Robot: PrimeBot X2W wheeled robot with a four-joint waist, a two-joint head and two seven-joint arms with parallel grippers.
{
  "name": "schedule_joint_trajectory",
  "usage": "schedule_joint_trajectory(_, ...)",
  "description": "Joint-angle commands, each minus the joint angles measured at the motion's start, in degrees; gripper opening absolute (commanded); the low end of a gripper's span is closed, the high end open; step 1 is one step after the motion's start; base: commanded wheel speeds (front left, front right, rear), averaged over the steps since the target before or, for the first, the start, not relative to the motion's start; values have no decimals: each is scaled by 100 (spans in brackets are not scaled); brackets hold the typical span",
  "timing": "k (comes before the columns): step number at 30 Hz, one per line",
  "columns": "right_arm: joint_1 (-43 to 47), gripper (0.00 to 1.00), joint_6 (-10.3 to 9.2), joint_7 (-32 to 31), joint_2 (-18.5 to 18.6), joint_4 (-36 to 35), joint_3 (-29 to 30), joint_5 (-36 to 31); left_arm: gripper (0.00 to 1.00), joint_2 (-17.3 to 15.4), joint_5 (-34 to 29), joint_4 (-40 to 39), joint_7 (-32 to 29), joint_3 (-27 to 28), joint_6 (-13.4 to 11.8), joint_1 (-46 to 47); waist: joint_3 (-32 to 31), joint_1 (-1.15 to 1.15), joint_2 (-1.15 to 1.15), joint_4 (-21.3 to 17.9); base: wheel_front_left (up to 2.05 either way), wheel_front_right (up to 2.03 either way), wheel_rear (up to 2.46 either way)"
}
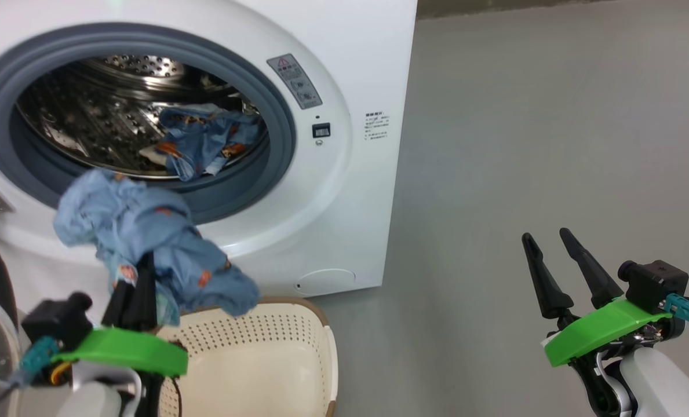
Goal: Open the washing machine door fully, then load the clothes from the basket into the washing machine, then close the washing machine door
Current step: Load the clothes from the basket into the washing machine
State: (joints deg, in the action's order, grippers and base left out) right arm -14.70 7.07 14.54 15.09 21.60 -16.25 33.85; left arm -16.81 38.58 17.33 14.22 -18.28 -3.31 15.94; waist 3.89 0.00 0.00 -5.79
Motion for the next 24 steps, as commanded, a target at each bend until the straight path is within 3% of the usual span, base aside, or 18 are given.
schedule_joint_trajectory(1, -160, 100, 42, 46, 78, -148, -86, 21, 0, -156, -92, -76, 74, 238, 23, 330, 83, 0, 0, -46, 0, 0, 0)
schedule_joint_trajectory(9, -320, 100, 42, 46, 93, -270, -100, -15, 0, -231, -65, 656, 29, 341, 193, 1473, 620, 0, 0, -170, 0, 0, 0)
schedule_joint_trajectory(24, -718, 100, 42, 46, 86, -536, -47, -178, 0, -354, -184, 3193, 18, 369, 610, 4037, 2031, 0, 0, -656, 0, 0, 0)
